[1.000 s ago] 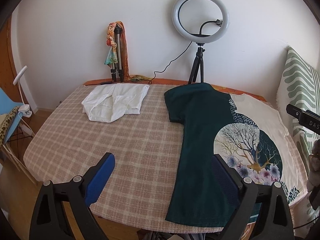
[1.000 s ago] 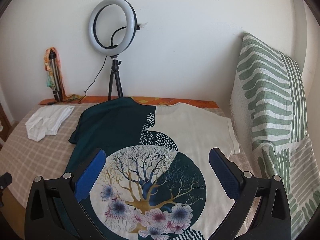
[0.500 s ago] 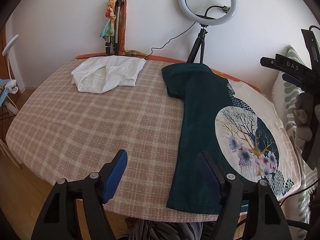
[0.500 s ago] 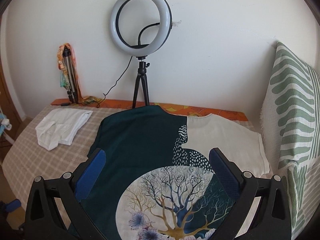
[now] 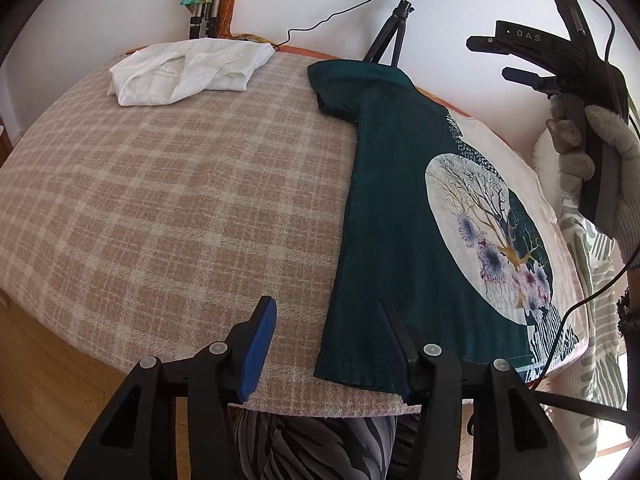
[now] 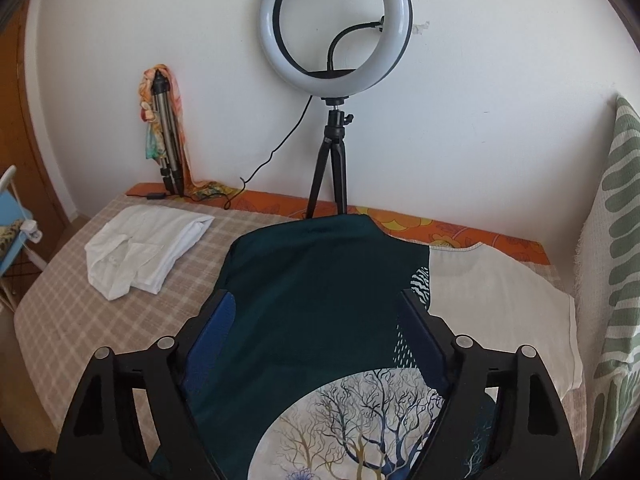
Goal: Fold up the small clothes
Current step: 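Move left tool to the green side's hem while right tool reaches its shoulder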
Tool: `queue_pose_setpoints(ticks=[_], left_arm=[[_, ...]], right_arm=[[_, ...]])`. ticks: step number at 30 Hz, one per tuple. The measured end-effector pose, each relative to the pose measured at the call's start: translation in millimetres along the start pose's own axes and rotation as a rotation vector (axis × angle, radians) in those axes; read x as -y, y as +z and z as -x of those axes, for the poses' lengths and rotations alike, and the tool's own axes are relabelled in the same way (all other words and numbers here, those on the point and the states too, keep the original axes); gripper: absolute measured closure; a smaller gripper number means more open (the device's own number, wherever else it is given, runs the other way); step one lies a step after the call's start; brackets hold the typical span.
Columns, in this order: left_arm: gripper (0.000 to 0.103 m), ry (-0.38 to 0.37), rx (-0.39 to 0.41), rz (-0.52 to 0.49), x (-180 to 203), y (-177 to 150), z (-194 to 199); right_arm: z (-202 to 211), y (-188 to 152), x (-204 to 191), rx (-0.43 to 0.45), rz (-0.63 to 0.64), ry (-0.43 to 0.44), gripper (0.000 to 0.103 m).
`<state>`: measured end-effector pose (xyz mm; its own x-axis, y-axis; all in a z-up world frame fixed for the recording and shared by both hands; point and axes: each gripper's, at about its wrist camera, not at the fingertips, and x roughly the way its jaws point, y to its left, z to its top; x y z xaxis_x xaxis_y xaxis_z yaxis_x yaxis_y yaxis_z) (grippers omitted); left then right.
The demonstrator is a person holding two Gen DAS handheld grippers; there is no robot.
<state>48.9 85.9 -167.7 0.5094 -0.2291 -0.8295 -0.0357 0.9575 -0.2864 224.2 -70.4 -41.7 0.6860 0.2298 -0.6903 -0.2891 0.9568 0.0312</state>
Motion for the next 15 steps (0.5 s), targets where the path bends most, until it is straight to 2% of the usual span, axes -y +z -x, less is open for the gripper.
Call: queue_pose_setpoints(ticks=[5,8,11,13,15], left_arm=[[0.057,-0.021,-0.026,-0.014,4.8,-6.5,-9.5],[0.06,-0.024,-0.036,-0.026,7.6,-7.9,-15.0],[0.063,-0.037,-0.05,-0.016,6.3,-8.5,-18.8],[0.064,-0.03,-0.049,-0.017,5.7,-8.7,-18.5],[0.064,-0.021,-0.043,-0.023,4.8,-9.4,-18.4]], right_arm=[[-38.6,6.4,-12.1,-0.047,0.05,0.009,0.03],[-64.1,9.9,-22.5,-0.096,0.076,0.045,0.034],[-91.4,15.2,-35.3,-0.153,0.076,0.096,0.035],[-105.7,19.1,-46.6,-0.173,0.094,0.102,0.045],[-114.3,22.8,-57.9,-0.169,0.121,0.108,0.047]])
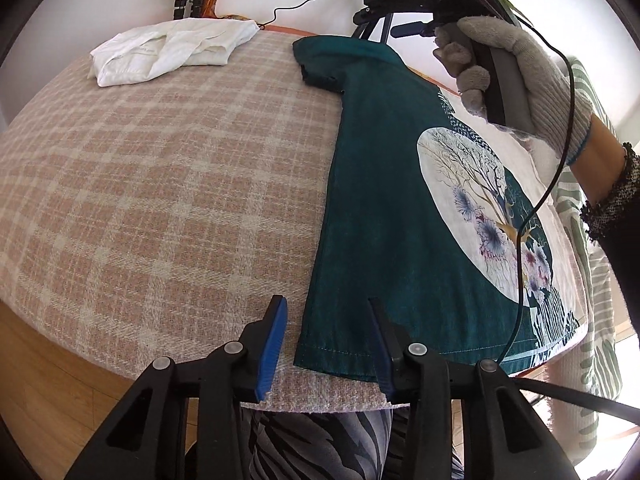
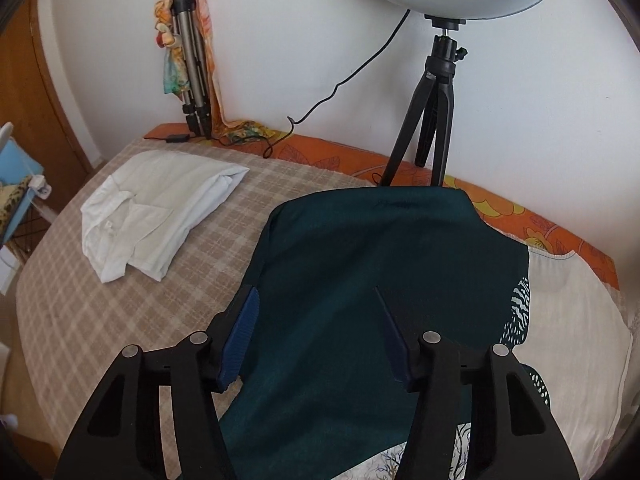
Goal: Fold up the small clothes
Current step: 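Move left tool to the green side's hem while right tool reaches its shoulder, then close left tool on the green hem edge while right tool grips the green shoulder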
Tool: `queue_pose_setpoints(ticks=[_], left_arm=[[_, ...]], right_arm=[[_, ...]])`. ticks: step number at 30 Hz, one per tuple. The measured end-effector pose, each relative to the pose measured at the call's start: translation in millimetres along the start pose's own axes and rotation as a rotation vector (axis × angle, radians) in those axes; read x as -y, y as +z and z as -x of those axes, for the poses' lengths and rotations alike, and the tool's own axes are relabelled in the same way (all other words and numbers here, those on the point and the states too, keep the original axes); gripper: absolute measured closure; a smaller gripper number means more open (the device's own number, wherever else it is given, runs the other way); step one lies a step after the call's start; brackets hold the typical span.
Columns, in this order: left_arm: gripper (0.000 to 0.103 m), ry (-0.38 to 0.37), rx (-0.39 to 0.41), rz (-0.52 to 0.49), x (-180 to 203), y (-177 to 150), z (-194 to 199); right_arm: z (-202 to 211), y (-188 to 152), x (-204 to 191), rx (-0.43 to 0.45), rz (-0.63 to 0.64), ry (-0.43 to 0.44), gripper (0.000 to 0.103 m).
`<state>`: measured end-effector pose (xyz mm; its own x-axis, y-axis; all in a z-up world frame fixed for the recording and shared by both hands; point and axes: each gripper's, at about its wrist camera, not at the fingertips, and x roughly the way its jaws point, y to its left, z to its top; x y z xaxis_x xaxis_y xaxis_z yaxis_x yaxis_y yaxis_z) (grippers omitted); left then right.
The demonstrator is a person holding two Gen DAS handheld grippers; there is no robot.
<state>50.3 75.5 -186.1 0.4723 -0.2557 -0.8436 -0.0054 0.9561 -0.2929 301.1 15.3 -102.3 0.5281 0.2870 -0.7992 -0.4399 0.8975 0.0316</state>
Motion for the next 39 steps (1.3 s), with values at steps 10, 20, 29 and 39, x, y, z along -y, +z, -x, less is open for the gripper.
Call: queue_pose_setpoints(ticks=[10,20,29,39], left_arm=[[0.071,-0.018,-0.006,-0.015,4.8,-7.2,-3.5],[0.093,-0.054,-0.015,0.009,1.7,-1.7,-7.1],[0.099,-0.079,0.001,0.019,-0.2,-0.2,2.6],[0.101,-0.105,0.039,-0.051,18.6,5.4,18.4]], right_arm=[[-81.8,19.2,-20.1,-0.147,0.007,0.049,0.047],[-128.7,28.7,-34.6,-0.262,0.065,0.006,0.047],[-125.5,32.6,-40.7,-0.289,0.139,-0.003,0.085],[-89.9,40.2,-5.9,-0.202,0.03,0.08,0.1]])
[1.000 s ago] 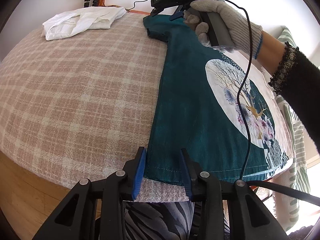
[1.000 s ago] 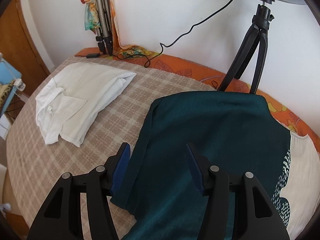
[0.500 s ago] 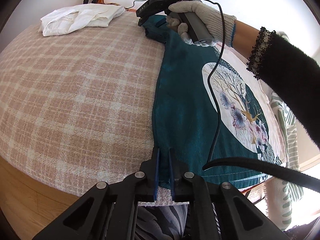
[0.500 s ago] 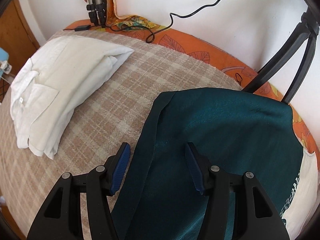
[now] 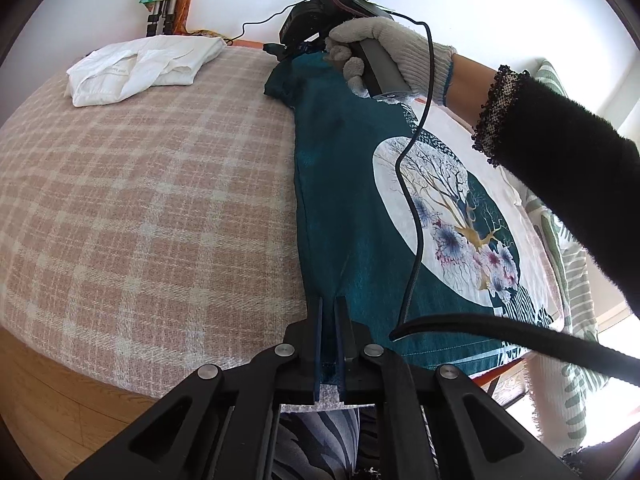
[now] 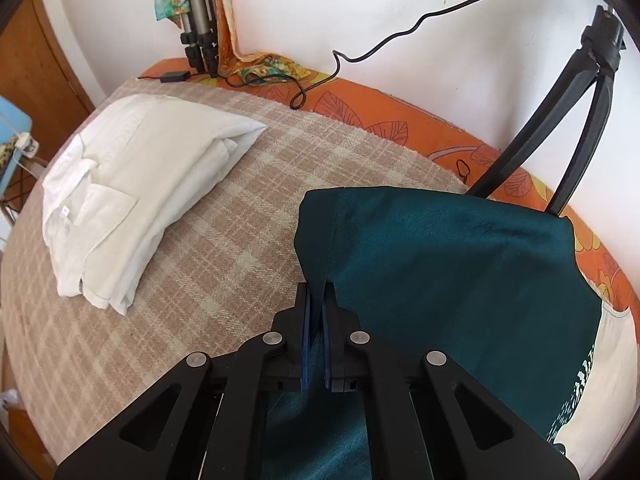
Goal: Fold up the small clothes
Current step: 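Close left tool on the green hem edge while right tool grips the green shoulder, then lift and fold the green side over toward the shirt's middle with both tools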
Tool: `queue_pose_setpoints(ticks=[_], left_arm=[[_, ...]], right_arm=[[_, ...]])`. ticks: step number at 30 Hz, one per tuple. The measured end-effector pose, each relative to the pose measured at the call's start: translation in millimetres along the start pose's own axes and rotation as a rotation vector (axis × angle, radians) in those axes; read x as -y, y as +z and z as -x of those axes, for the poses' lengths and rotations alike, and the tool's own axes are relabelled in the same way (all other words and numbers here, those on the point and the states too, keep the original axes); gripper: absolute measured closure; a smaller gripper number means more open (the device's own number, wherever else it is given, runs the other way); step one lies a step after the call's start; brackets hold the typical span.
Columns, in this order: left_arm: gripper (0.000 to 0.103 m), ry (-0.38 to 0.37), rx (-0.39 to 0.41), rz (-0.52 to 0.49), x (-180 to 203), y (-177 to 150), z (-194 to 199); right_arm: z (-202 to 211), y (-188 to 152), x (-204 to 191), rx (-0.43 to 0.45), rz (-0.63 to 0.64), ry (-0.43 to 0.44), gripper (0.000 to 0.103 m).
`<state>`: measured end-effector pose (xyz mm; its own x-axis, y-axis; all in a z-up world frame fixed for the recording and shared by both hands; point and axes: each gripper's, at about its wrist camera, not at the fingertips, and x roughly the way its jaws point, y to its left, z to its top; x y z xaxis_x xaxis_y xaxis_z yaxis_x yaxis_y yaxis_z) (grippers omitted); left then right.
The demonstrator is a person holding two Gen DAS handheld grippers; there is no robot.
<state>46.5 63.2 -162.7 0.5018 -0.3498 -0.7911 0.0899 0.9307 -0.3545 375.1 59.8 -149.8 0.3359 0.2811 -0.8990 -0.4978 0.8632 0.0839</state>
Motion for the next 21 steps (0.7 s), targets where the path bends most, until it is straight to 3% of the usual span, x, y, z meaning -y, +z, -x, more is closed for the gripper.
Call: queue_pose_setpoints(ticks=[7,14,21], left_arm=[[0.101,-0.029,0.013,-0.095,28.3,4.2,3.3],[0.101,-0.084,-0.008,-0.199,66.5,3.9,-6.5],[0.101,-0.117,-0.047,-0.304,103.3,-2.5,-25.7]], right_arm=[[42.6,-4.3,48.9,0.116,-0.148,0.101,0.1],[66.6,-31.7,104.3,0.173,-0.272,0.113,0.1],[73.9,-72.6,167.8,0.173,-0.45,0.064,0.1]])
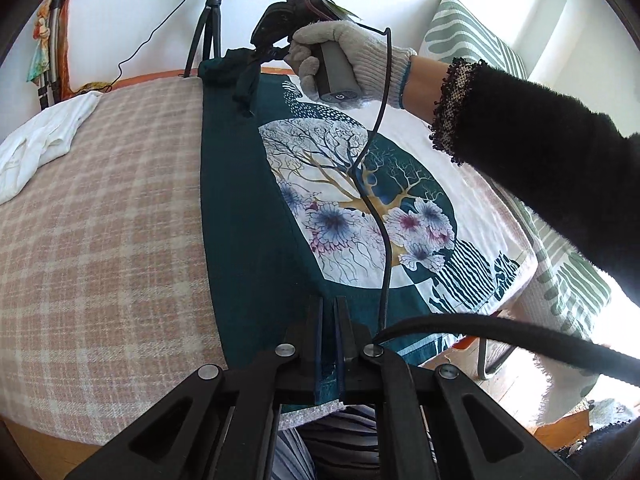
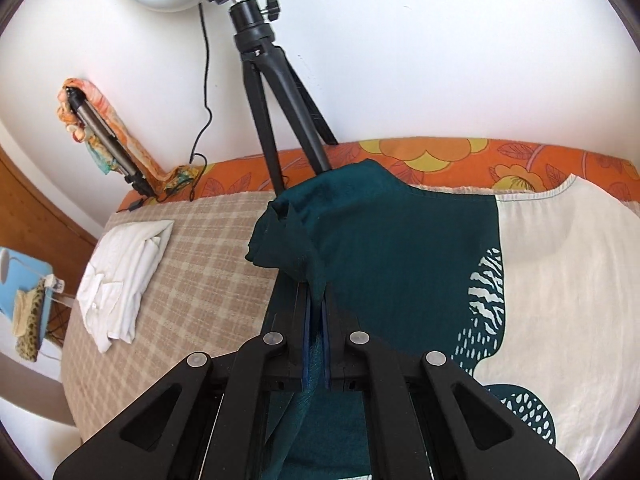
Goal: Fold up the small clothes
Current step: 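Lift and fold the green side over toward the shirt's middle with both tools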
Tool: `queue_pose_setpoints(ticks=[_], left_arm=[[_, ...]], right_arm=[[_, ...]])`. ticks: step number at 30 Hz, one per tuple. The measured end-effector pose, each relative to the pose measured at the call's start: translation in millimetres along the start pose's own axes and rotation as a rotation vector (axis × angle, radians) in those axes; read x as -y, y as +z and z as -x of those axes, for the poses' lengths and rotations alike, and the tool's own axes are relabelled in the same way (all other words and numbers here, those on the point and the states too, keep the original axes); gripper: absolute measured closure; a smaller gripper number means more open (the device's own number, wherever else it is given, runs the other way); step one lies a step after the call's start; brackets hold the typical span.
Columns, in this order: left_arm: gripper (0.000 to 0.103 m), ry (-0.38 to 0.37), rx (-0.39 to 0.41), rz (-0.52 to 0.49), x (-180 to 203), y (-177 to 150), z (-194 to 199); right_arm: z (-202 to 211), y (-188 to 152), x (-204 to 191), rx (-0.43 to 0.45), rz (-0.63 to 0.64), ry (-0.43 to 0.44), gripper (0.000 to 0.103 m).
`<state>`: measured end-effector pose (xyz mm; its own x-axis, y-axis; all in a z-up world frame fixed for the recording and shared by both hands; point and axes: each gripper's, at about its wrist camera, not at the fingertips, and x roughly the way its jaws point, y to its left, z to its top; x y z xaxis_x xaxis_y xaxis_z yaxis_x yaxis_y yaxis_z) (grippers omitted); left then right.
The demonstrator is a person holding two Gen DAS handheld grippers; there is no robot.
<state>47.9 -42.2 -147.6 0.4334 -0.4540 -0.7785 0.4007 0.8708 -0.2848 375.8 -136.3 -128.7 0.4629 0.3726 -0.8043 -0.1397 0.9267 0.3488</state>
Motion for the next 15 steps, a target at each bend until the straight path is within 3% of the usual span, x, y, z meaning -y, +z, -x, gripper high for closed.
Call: queue_pose_setpoints(ticks=[4,8,9,11,15], left_arm=[[0.101,-0.008,-0.028,-0.032,11.7,-0.3,-12.6],[0.101,-0.012,-0.05,-0.048,15.3,-1.3,-17.2],[0.099,-0.013,-0.05,-0.053,16.3,-1.2,-16.9],[0.083,-0.013,-0.053,-0.061,18.4,-1.2,-16.2],[0.08,0.009,-0.048,-0.068,18.9,-3.2,-10.3]], right_arm=[[-2.1,-7.7,41.1,-0.009,-0.128,-0.035,0.1],[-9.0,-9.5,46.2,-0.069,-0.041,-0.125,0.096],[-8.3,-10.9,46.2,-0.066,-0.014,-0.147,0.095],[-7.9,-9.9,46.0,-0.06,0.024,-0.203,0.093],[-0.9,-3.1,38.8,0.003,0.083,-0.255,0.072]])
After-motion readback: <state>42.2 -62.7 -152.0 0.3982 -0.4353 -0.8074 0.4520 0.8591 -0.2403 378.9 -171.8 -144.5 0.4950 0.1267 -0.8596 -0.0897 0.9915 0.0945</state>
